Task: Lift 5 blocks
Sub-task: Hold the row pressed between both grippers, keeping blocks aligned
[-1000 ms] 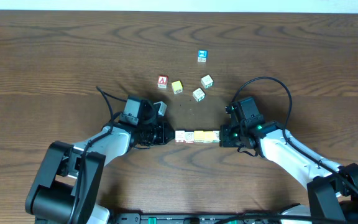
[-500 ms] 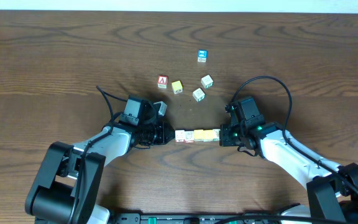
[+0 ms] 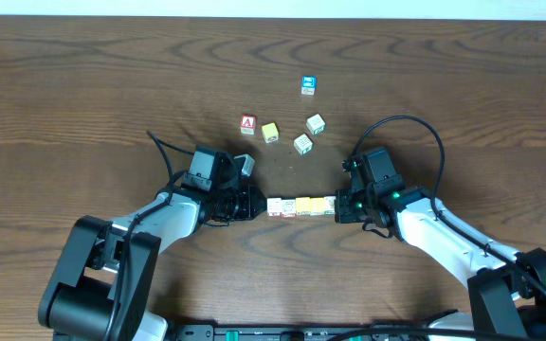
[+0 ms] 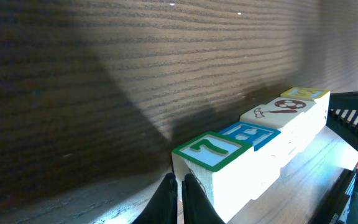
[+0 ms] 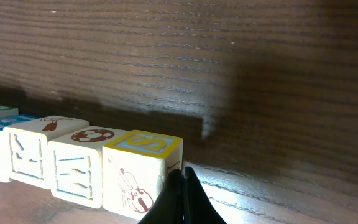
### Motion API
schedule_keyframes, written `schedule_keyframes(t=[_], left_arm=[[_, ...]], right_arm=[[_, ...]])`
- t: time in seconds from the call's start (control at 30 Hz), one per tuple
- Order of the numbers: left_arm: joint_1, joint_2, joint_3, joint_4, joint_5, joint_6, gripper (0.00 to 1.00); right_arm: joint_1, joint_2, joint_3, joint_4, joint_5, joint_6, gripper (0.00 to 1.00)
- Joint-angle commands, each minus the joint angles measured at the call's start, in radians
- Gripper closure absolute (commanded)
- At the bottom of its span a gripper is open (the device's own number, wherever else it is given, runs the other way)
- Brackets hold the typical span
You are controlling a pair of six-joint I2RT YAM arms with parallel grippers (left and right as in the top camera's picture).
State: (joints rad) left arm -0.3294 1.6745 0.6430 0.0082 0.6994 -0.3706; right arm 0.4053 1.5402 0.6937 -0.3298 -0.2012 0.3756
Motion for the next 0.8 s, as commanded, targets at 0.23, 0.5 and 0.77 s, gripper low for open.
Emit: schedule_keyframes(t=[0.23,0.5,0.77], left_arm=[[-0.042,-0.01,0.058,-0.005,0.124,-0.01,0.93],[-0.042,-0.01,0.063,-0.008,0.124,-0.01,0.93],[-0.042,-0.01,0.063,-0.008,0.124,-0.012,0.93]], right_arm=[[0.042,0.004,0.012,0.027,-0.245,-0.018,0.99],[0.042,-0.002,0.013,0.024,-0.245,-0.018,0.99],[0.042,-0.049,0.013,0.023,-0.245,-0.018,0.99]])
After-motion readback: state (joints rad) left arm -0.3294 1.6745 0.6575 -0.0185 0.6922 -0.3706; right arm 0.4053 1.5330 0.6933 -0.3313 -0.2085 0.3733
